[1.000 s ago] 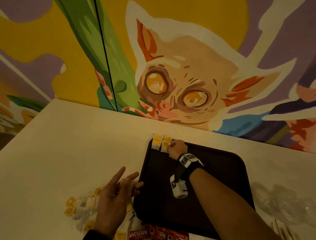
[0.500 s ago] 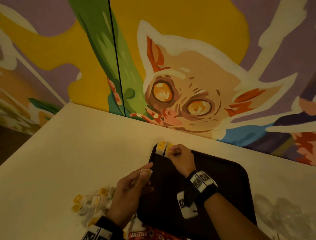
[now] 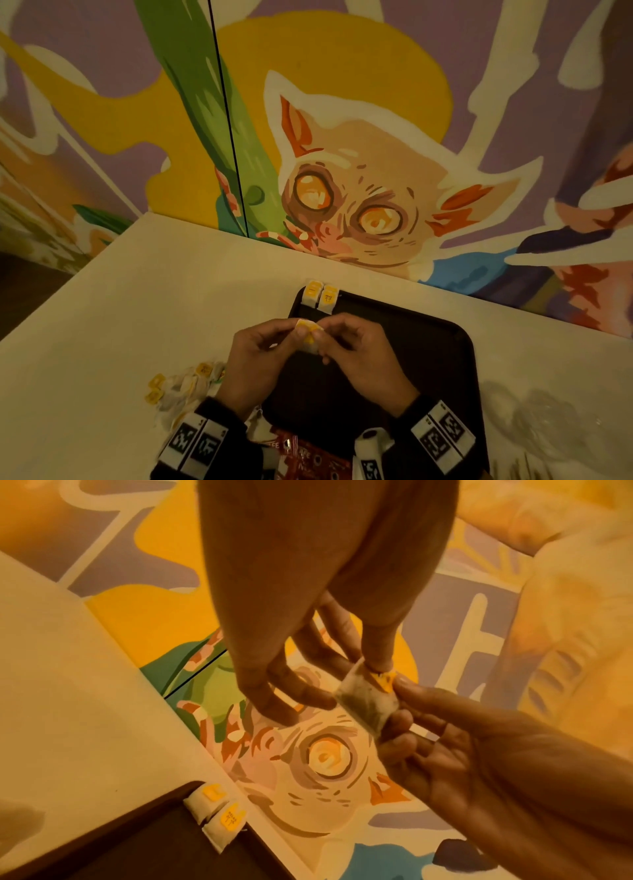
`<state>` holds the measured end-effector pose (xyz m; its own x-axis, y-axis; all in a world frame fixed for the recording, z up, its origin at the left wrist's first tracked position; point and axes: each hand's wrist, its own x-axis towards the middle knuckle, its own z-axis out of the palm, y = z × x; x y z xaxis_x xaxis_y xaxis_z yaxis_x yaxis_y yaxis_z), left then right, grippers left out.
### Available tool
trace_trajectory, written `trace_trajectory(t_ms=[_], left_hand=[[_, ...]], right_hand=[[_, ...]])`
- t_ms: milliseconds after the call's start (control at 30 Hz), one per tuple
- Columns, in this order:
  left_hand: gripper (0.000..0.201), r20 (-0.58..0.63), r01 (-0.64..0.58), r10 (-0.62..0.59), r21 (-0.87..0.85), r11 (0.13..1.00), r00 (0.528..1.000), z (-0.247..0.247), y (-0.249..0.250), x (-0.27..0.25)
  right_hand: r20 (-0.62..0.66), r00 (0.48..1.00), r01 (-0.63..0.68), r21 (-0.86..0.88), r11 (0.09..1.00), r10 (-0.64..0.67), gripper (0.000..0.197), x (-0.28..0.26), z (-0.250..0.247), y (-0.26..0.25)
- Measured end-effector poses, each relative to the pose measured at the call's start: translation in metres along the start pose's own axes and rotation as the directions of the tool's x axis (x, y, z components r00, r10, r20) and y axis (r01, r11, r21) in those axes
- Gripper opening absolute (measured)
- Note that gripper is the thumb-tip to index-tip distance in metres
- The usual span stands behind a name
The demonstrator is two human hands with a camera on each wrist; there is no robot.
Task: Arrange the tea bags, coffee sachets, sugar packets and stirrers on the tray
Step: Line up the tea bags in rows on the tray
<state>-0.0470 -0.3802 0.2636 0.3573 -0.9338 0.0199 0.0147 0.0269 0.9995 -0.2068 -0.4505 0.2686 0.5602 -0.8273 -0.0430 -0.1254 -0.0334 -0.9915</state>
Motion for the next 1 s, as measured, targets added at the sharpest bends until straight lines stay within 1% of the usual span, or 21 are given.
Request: trace_trajectory(t_ms=[133, 233, 300, 400, 500, 567, 633, 667, 733, 800, 833, 933, 1000], left_hand=[[0.019, 0.066, -0.045, 0.038, 0.094, 0.995, 0.997, -0.012, 0.000, 0.004], [0.020, 0.178, -0.071, 0.048, 0.121, 0.990, 0.983, -0.027, 0.004, 0.010], [0.018, 0.251, -0.107, 0.061, 0.170, 0.980, 0.966, -0.039, 0.007, 0.016], [0.012, 0.305, -0.168, 0.092, 0.232, 0.958, 0.948, -0.056, 0.008, 0.026], [0.012, 0.330, -0.220, 0.114, 0.305, 0.927, 0.937, -0.064, 0.008, 0.034], [0.012, 0.350, -0.264, 0.131, 0.367, 0.892, 0.927, -0.065, 0.009, 0.038], [0.010, 0.372, -0.295, 0.138, 0.405, 0.866, 0.918, -0.063, 0.009, 0.039], [0.009, 0.385, -0.305, 0.141, 0.406, 0.862, 0.912, -0.062, 0.009, 0.039], [0.010, 0.404, -0.289, 0.129, 0.367, 0.884, 0.906, -0.056, 0.010, 0.037], [0.008, 0.399, -0.241, 0.118, 0.275, 0.931, 0.909, -0.051, 0.013, 0.034], [0.007, 0.378, -0.209, 0.116, 0.215, 0.954, 0.919, -0.047, 0.015, 0.033], [0.010, 0.243, -0.128, 0.111, 0.052, 0.990, 0.964, -0.039, 0.020, 0.029], [0.012, 0.139, -0.120, 0.114, 0.039, 0.992, 0.984, -0.032, 0.020, 0.027]], right_hand=[[0.021, 1.000, -0.011, 0.031, 0.999, 0.010, 0.007, -0.001, 0.002, -0.004], [0.034, 0.999, -0.003, 0.046, 0.999, 0.001, 0.009, -0.001, 0.007, -0.007], [0.043, 0.999, 0.001, 0.047, 0.999, -0.003, 0.011, -0.002, 0.010, -0.009], [0.031, 0.999, -0.023, -0.005, 1.000, 0.023, 0.015, -0.002, 0.012, -0.014], [0.006, 0.999, -0.046, -0.072, 0.996, 0.047, 0.015, -0.001, 0.009, -0.019], [0.007, 1.000, -0.026, -0.138, 0.990, 0.027, 0.013, 0.000, 0.008, -0.024], [0.016, 1.000, 0.028, -0.191, 0.981, -0.025, 0.014, 0.001, 0.006, -0.032], [0.021, 0.998, 0.070, -0.203, 0.977, -0.067, 0.014, 0.003, 0.006, -0.035], [0.008, 0.991, 0.134, -0.193, 0.972, -0.135, 0.016, 0.009, 0.007, -0.038], [-0.028, 0.987, 0.153, -0.161, 0.975, -0.160, 0.019, 0.016, 0.009, -0.035], [-0.045, 0.985, 0.162, -0.145, 0.976, -0.170, 0.020, 0.020, 0.011, -0.033], [-0.074, 0.985, 0.151, -0.063, 0.986, -0.156, 0.026, 0.022, 0.015, -0.023], [-0.063, 0.990, 0.126, -0.026, 0.992, -0.128, 0.030, 0.019, 0.018, -0.017]])
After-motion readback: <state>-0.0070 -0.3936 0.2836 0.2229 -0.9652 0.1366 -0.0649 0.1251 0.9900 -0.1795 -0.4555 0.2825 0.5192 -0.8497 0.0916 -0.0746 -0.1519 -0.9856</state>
